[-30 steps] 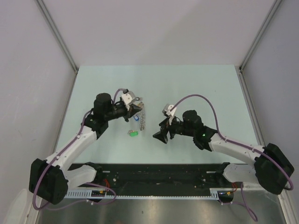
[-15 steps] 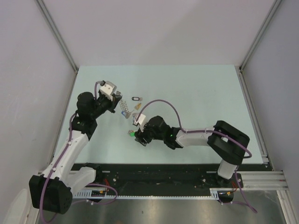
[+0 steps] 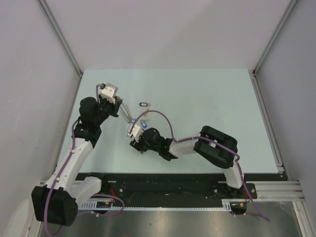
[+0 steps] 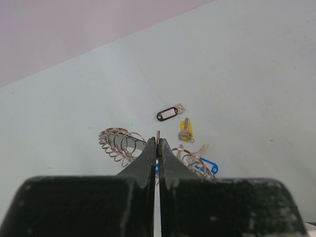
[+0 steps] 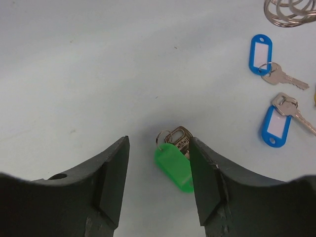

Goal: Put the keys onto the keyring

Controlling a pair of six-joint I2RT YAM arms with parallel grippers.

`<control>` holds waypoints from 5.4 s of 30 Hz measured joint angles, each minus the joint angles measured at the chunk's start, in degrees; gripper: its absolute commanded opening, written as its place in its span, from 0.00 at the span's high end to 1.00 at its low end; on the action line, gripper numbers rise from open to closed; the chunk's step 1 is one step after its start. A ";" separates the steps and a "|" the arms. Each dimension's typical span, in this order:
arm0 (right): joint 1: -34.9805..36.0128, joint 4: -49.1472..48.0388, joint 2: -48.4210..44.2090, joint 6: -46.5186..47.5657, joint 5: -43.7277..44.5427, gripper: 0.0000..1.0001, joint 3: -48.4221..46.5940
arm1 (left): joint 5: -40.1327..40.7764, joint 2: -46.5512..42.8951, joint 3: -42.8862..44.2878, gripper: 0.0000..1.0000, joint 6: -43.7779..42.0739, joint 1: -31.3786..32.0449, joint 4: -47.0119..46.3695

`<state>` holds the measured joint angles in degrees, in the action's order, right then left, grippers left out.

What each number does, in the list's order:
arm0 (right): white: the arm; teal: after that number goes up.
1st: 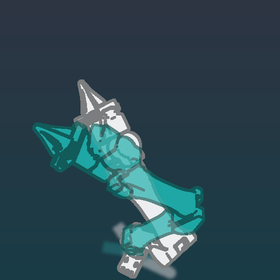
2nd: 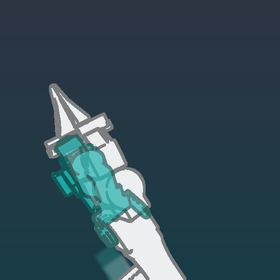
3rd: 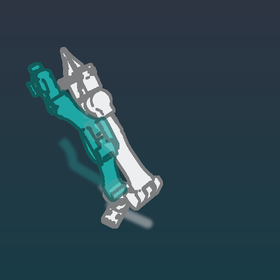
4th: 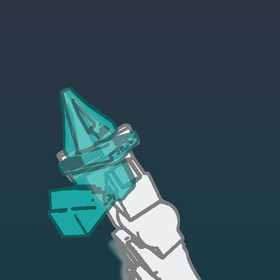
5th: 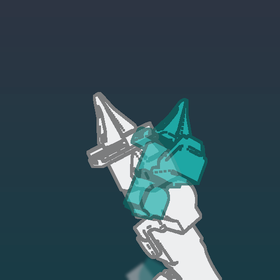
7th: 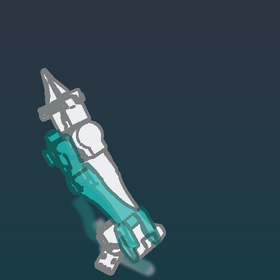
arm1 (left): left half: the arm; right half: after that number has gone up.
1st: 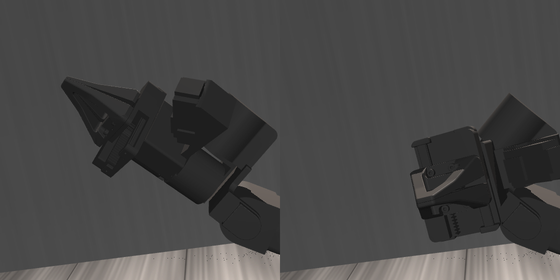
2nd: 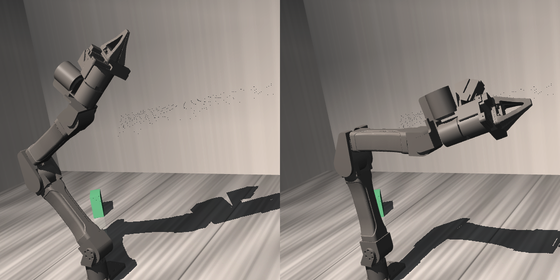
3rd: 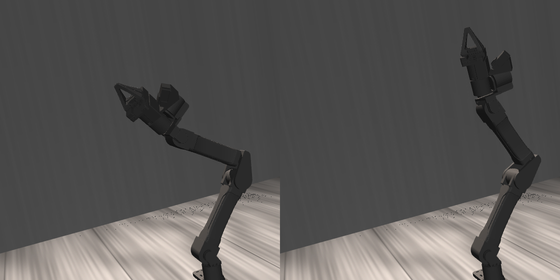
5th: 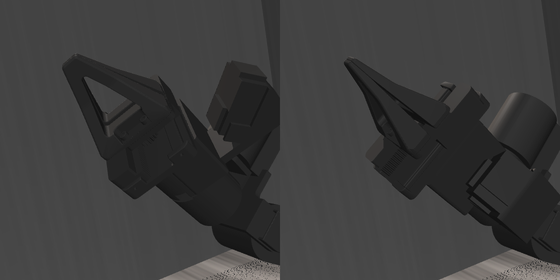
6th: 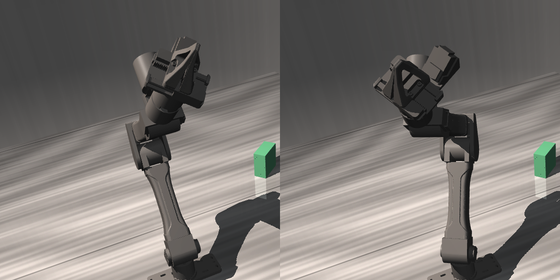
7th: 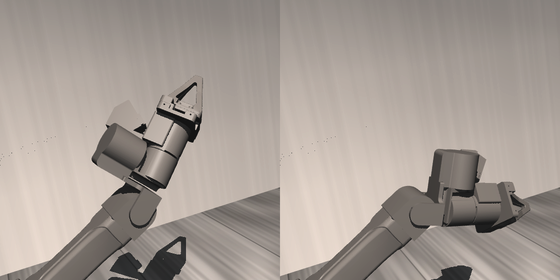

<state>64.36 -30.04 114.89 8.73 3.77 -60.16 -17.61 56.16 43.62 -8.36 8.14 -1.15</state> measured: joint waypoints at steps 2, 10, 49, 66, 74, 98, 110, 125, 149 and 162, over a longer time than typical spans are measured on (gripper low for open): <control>0.24 -0.11 1.51 0.70 0.74 0.47 -1.14 | 0.28 0.00 0.00 1.00 0.02 -0.09 0.00; 0.76 -0.15 3.13 2.67 4.48 0.72 -2.32 | 0.46 0.00 0.00 1.00 0.48 -0.09 0.00; -13.20 33.51 -25.44 -7.45 -10.08 0.59 11.89 | -3.76 0.63 0.02 1.00 0.83 -0.31 1.09; -6.88 43.08 -19.52 1.84 -3.85 0.58 3.74 | -4.74 0.90 0.85 1.00 0.79 -0.31 2.16; -5.64 42.12 -16.81 6.67 -2.10 0.62 3.74 | -5.09 0.92 0.87 1.00 0.79 -0.31 2.27; -7.63 40.59 -19.12 6.62 -2.67 1.00 3.69 | -5.18 1.60 1.01 1.00 0.76 -0.31 2.67; -23.37 17.70 -44.15 -6.58 -21.66 1.00 19.63 | -10.14 1.60 1.03 1.00 0.37 -0.37 2.71; -30.99 -4.28 -42.01 -20.31 -35.93 1.00 29.07 | -8.83 -2.08 2.86 1.00 -5.25 10.60 12.55; -21.22 0.04 -20.72 -6.69 -25.18 0.95 22.47 | 4.98 -12.90 -1.68 1.00 -5.66 10.60 11.82; -18.16 12.48 -14.78 -3.98 -20.11 0.84 14.03 | 6.93 -13.11 -1.73 1.00 -5.68 10.60 11.58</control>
<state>46.19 -17.56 100.12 4.75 -16.34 -46.13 -10.68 43.05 41.89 -14.04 18.74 10.44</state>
